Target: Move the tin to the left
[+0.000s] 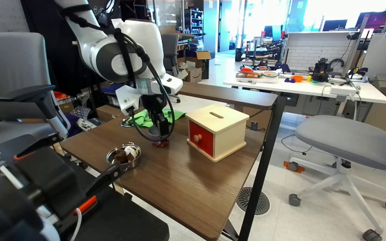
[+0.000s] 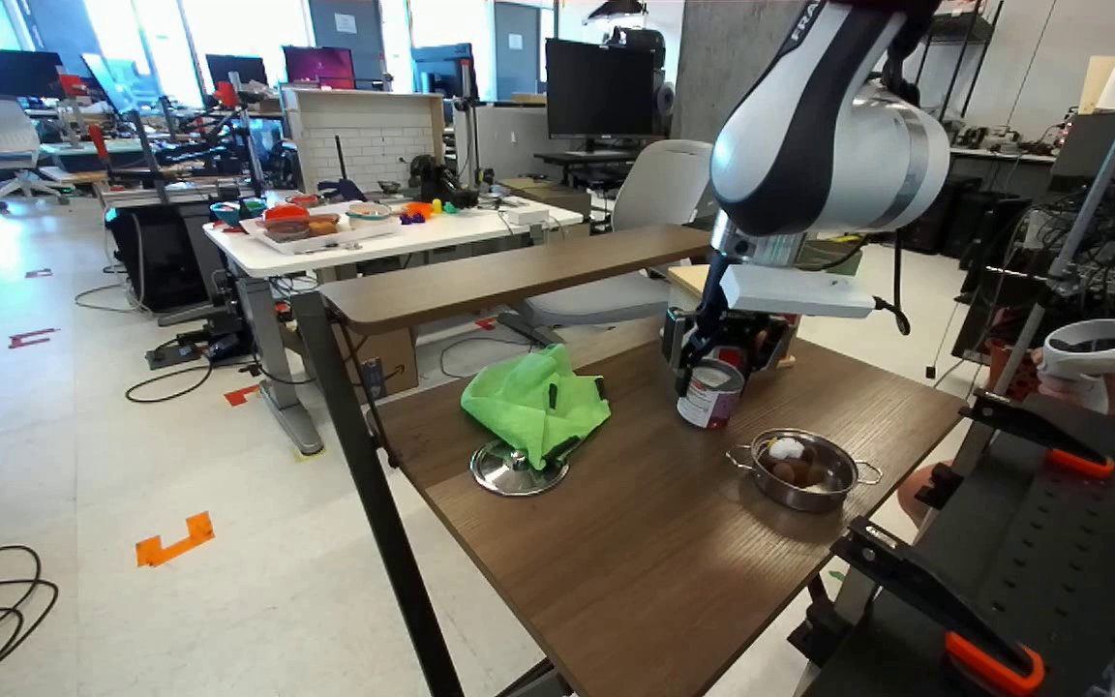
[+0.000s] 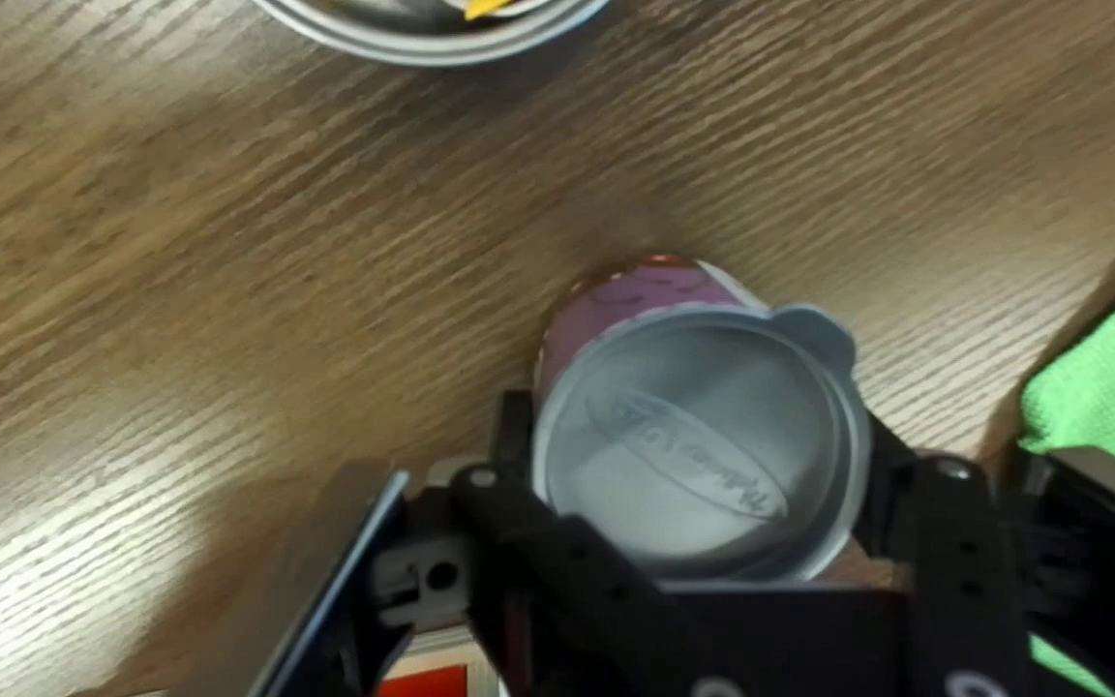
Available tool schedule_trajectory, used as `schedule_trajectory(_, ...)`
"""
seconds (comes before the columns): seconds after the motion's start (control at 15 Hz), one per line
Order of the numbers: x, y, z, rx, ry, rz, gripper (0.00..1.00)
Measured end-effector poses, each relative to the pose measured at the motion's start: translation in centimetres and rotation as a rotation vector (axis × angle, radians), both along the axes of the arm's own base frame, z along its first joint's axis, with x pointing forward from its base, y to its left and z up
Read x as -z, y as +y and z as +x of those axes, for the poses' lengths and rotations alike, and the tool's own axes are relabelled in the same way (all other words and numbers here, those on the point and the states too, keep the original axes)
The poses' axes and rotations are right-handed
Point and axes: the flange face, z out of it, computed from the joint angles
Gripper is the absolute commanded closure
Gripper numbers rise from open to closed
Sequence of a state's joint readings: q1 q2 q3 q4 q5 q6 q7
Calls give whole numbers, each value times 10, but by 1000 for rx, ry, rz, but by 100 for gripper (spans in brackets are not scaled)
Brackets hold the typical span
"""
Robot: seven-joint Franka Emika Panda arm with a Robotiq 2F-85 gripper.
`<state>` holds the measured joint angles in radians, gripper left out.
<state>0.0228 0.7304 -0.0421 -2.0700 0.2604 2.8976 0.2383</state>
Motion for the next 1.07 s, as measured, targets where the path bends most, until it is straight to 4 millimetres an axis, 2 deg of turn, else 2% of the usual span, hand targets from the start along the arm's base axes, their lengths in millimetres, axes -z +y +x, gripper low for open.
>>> schedule_trajectory(0.07, 1, 0, 3, 5, -4, -7, 7)
schedule_trajectory(0.27, 3, 3, 6, 18, -5, -24, 0)
schedule_trajectory(0.47, 6, 6, 5, 24, 2, -27, 0)
schedule_trajectory(0.67, -2, 4, 9, 32, -11, -23, 0)
schedule_trajectory(0.87, -31, -8, 16, 61, -51, -3, 0)
schedule_trajectory(1.07, -75, -28, 12, 57, -103, 9, 0)
